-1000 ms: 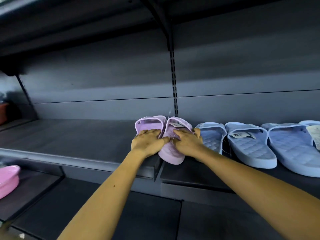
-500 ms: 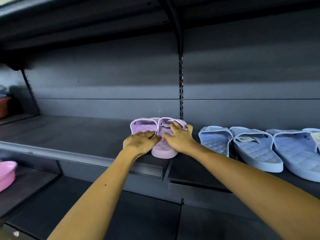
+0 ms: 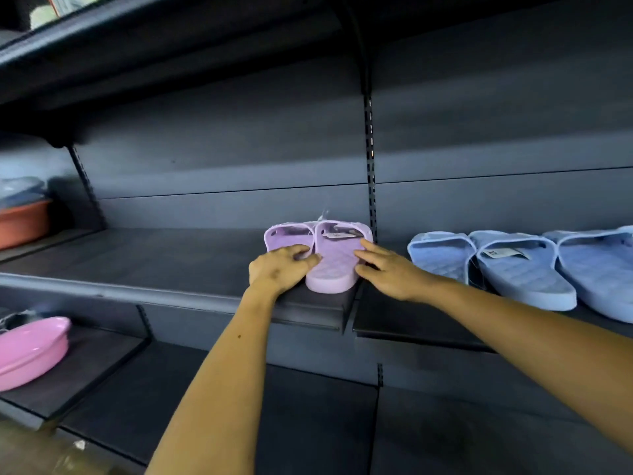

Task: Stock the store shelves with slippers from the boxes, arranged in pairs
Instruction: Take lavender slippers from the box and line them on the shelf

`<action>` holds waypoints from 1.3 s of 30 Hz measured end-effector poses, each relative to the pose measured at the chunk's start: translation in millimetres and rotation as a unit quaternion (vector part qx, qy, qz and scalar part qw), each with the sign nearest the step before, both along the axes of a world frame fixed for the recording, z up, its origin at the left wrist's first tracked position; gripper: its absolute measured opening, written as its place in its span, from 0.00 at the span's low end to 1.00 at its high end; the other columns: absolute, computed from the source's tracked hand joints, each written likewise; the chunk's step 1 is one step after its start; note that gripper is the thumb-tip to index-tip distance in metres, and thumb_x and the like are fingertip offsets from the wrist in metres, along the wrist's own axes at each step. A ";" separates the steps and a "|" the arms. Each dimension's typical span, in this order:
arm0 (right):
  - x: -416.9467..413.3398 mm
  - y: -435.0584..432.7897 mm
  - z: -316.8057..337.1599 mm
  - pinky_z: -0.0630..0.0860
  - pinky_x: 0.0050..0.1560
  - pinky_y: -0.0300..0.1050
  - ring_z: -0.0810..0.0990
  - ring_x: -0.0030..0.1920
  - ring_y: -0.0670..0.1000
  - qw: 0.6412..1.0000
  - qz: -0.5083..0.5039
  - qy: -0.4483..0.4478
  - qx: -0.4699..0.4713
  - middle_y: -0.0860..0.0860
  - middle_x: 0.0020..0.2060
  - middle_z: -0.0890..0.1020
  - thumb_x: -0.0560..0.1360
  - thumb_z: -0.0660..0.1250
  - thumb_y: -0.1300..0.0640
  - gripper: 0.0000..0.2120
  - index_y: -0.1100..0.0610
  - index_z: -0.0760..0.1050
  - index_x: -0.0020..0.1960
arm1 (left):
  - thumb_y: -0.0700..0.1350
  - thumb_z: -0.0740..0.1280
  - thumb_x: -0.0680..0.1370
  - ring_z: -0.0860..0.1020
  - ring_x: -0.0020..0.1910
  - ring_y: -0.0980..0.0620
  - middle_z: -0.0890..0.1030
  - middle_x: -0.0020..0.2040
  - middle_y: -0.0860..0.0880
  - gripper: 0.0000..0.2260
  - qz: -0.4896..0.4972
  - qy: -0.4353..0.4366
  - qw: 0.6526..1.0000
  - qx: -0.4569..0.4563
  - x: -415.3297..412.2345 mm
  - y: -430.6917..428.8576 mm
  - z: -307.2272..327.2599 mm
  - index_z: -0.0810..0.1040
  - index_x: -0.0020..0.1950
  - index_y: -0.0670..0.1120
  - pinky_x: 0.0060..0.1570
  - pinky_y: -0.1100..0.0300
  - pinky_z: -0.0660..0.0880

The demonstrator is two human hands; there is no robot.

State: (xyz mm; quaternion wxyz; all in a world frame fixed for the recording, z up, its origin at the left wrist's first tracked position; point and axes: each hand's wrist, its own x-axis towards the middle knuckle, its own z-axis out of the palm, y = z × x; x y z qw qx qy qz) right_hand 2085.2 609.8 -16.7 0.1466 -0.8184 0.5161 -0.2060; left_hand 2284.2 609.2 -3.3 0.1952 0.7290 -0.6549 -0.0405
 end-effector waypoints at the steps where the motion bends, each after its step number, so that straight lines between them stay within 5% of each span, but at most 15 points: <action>1: -9.3 5.7 -2.2 0.46 0.72 0.38 0.51 0.76 0.47 1.000 0.000 0.015 0.012 0.47 0.77 0.49 0.81 0.54 0.50 0.24 0.52 0.56 0.75 | 0.67 0.55 0.75 0.73 0.63 0.49 0.75 0.64 0.57 0.20 0.003 0.002 1.000 -0.007 0.0 0.6 -1.1 0.71 0.63 0.64 0.56 0.61 0.66; 6: -41.8 27.5 -7.8 0.52 0.74 0.42 0.55 0.75 0.48 0.998 0.006 0.060 0.034 0.41 0.76 0.48 0.80 0.54 0.48 0.26 0.48 0.52 0.76 | 0.66 0.57 0.75 0.74 0.61 0.49 0.77 0.61 0.56 0.17 0.013 0.021 0.999 -0.033 -0.4 3.9 -3.9 0.74 0.60 0.63 0.52 0.61 0.65; 10: -47.2 34.8 -3.0 0.56 0.71 0.40 0.63 0.71 0.50 0.998 0.014 0.045 0.043 0.40 0.75 0.51 0.80 0.55 0.48 0.26 0.46 0.52 0.76 | 0.65 0.62 0.72 0.76 0.56 0.51 0.81 0.47 0.57 0.15 -0.017 0.114 0.991 -0.061 9.1 6.7 -7.1 0.78 0.53 0.60 0.51 0.62 0.69; 15: -45.6 29.8 -0.2 0.49 0.75 0.42 0.51 0.76 0.45 0.998 0.027 0.052 0.014 0.44 0.76 0.52 0.80 0.55 0.49 0.26 0.50 0.52 0.76 | 0.58 0.57 0.78 0.77 0.51 0.44 0.82 0.49 0.49 0.14 -0.022 0.020 0.993 -0.113 1.5 10.8 -9.5 0.78 0.52 0.54 0.48 0.57 0.70; 20: -54.1 26.8 4.6 0.48 0.74 0.40 0.51 0.76 0.45 0.998 0.039 0.052 -0.008 0.46 0.76 0.55 0.80 0.55 0.50 0.25 0.52 0.54 0.75 | 0.54 0.54 0.78 0.78 0.47 0.41 0.82 0.45 0.44 0.18 -0.051 0.044 0.973 -0.220 -33.5 19.1 -5.3 0.80 0.52 0.47 0.43 0.56 0.72; 27: -142.0 51.3 8.1 0.54 0.68 0.34 0.63 0.72 0.50 0.996 -0.062 -0.008 -0.071 0.51 0.72 0.65 0.79 0.59 0.57 0.22 0.56 0.63 0.72 | 0.55 0.55 0.74 0.80 0.47 0.45 0.83 0.46 0.50 0.15 -0.221 0.062 0.946 -0.230 -173.0 20.4 5.2 0.79 0.49 0.51 0.47 0.54 0.75; 39: -376.5 240.2 -14.9 0.49 0.68 0.30 0.59 0.74 0.49 0.936 -0.337 0.056 -0.084 0.53 0.72 0.65 0.78 0.61 0.60 0.21 0.59 0.65 0.71 | 0.47 0.61 0.77 0.78 0.51 0.46 0.83 0.50 0.51 0.08 -0.494 0.132 0.843 -0.168 -440.3 130.1 -33.0 0.79 0.52 0.52 0.47 0.55 0.74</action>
